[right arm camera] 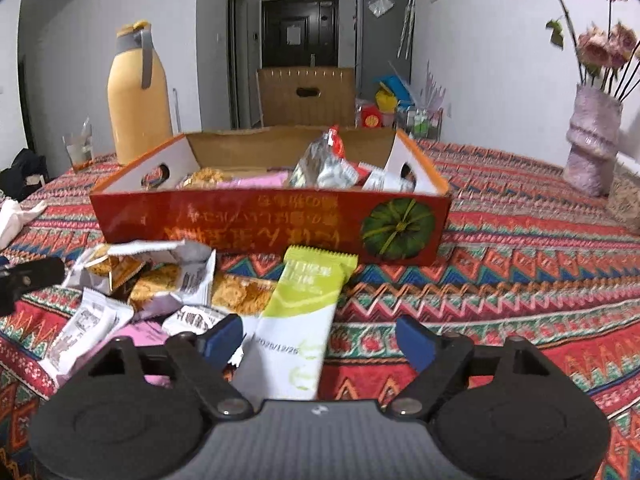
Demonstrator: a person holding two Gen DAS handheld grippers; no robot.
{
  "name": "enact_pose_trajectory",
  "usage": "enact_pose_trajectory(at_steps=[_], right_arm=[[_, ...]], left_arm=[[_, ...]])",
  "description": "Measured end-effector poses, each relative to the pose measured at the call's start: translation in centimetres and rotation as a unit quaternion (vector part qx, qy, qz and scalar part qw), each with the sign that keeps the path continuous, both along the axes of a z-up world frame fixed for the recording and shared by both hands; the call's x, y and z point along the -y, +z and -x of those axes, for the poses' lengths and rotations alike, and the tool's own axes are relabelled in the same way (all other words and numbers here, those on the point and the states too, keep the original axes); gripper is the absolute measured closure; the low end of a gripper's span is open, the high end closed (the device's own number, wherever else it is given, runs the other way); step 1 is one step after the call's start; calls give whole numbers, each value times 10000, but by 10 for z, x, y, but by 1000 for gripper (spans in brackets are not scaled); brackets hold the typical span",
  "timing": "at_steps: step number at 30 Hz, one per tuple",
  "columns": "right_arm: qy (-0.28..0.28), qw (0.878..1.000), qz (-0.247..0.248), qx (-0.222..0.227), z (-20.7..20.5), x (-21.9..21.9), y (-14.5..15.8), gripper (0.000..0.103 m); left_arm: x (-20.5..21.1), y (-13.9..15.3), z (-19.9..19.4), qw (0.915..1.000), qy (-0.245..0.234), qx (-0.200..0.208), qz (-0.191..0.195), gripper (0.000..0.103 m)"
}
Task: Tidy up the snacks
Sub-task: 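Grasp the lime-green snack bar with the right gripper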
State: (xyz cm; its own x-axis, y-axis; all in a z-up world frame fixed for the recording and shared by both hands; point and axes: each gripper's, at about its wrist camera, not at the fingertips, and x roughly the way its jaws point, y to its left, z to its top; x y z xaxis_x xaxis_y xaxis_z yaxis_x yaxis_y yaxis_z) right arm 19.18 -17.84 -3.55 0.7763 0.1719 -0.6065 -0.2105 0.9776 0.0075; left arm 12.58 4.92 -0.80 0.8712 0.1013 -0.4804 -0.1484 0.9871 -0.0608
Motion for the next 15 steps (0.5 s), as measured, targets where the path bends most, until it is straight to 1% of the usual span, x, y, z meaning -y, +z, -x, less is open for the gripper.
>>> enact_pose_trajectory(at_steps=[1, 3, 5, 8, 12, 15], right_arm=[[8, 10000, -8, -47, -2, 0, -4, 31], [-40, 9999, -34, -130, -4, 1, -9, 46], [-141, 9997, -88, -162, -6, 5, -11, 51], [-151, 9998, -60, -119, -4, 6, -12, 52], [32, 10000, 39, -81, -2, 1, -12, 63], [75, 9999, 95, -43, 0, -1, -10, 65]], left_arm=[[0, 0, 0, 10000, -3, -9, 5, 0], [0, -1, -1, 10000, 2, -28, 8, 0], [0, -1, -1, 10000, 5, -40, 14, 0], [0, -1, -2, 10000, 8, -55, 6, 0], [0, -2, -3, 10000, 25, -80, 4, 0], [0, -3, -3, 9999, 32, -111, -3, 0]])
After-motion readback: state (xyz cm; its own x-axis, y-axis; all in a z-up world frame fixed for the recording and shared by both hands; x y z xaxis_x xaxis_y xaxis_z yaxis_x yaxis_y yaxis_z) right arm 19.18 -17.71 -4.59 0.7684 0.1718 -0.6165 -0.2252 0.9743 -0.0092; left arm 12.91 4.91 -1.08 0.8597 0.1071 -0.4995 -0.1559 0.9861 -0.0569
